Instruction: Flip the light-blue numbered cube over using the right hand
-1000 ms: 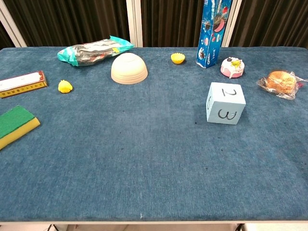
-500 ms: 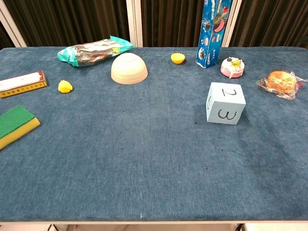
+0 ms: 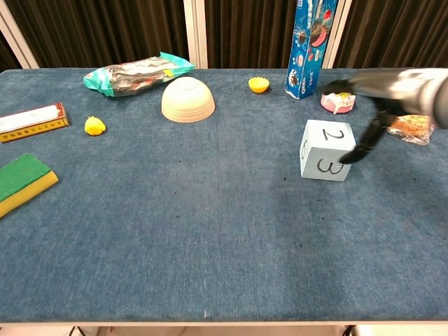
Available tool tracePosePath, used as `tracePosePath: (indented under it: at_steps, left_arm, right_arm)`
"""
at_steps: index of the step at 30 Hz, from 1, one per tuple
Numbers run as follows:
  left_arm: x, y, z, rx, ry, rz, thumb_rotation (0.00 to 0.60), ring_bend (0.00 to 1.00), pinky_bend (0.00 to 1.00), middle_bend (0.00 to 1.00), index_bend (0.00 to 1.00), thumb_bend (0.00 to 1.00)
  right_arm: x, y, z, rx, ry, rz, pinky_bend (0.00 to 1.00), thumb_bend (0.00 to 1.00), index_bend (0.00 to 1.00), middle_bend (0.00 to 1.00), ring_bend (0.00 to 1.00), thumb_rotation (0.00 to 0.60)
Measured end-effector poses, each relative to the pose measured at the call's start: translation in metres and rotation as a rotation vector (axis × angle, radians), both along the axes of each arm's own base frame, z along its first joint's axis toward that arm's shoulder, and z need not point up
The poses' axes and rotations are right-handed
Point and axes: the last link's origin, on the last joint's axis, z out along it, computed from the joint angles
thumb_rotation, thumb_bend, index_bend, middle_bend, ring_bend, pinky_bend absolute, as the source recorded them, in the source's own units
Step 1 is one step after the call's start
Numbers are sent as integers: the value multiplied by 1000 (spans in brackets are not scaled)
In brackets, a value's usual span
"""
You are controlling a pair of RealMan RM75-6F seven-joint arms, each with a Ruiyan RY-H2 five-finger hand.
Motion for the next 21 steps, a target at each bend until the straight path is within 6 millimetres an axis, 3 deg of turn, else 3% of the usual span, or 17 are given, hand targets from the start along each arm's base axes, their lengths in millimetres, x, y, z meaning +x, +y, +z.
tracePosePath:
  at_steps: [6, 15, 21]
  left_arm:
    - [-3, 0, -2, -6, -3, 3, 600, 29, 3, 138, 154, 41]
    - [-7, -1, -5, -15, -7, 13, 600, 29, 3, 138, 153, 42]
    - [-10, -2, -4, -14, -7, 21, 600, 29, 3, 138, 154, 42]
  right_arm:
    - [19, -12, -17, 11, 85, -15, 115, 248, 103, 81, 0, 553]
    - [25, -23, -30, 13, 207, -64, 134, 249, 204, 162, 18, 555]
    - [29, -28, -42, 36, 210, -61, 161, 295, 367, 253, 92, 556]
